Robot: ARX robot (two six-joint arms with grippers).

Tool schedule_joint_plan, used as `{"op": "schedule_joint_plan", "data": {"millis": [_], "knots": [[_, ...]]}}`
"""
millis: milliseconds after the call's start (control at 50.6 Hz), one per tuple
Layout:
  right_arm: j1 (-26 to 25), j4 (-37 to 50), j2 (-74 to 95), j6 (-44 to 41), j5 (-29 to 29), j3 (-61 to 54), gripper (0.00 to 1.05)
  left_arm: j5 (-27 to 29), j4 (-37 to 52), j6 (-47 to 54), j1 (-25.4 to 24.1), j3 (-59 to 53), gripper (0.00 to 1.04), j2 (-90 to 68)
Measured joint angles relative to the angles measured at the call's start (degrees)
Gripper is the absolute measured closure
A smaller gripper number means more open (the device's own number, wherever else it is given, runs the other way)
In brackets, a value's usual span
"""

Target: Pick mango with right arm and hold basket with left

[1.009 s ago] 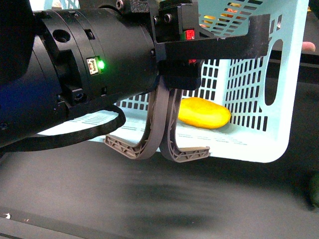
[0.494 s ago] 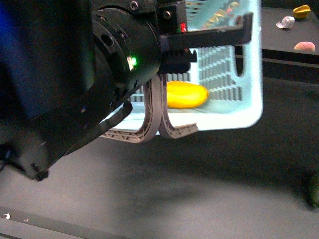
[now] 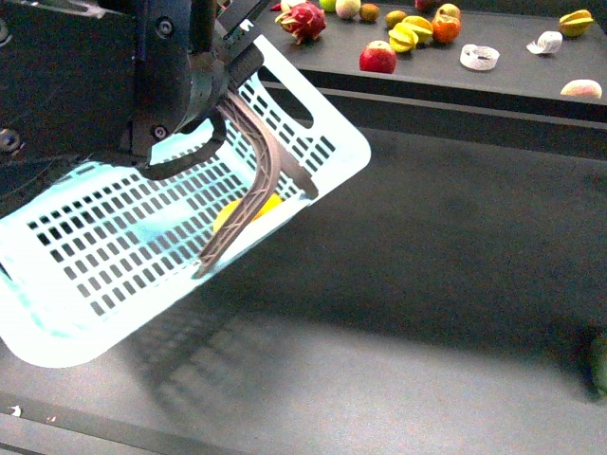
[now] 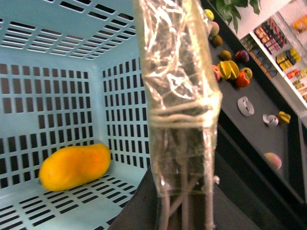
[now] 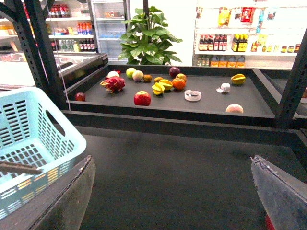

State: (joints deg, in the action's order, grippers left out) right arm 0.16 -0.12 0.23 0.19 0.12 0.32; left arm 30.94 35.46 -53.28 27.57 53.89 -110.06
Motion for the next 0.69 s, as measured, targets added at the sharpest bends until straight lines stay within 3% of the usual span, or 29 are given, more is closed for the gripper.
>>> {"op": "schedule_joint_plan", "data": {"millis": [297, 692], "knots": [[0.0, 0.0, 0.0, 0.0, 0.0, 0.0, 0.08, -1.5, -3.8, -21.0, -4.2, 8.1, 0.97, -6.1], [0.0, 0.0, 0.0, 0.0, 0.0, 0.0, 0.08, 1.1, -5.4, -29.8, -8.4, 14.2, 0.97, -13.2]]}}
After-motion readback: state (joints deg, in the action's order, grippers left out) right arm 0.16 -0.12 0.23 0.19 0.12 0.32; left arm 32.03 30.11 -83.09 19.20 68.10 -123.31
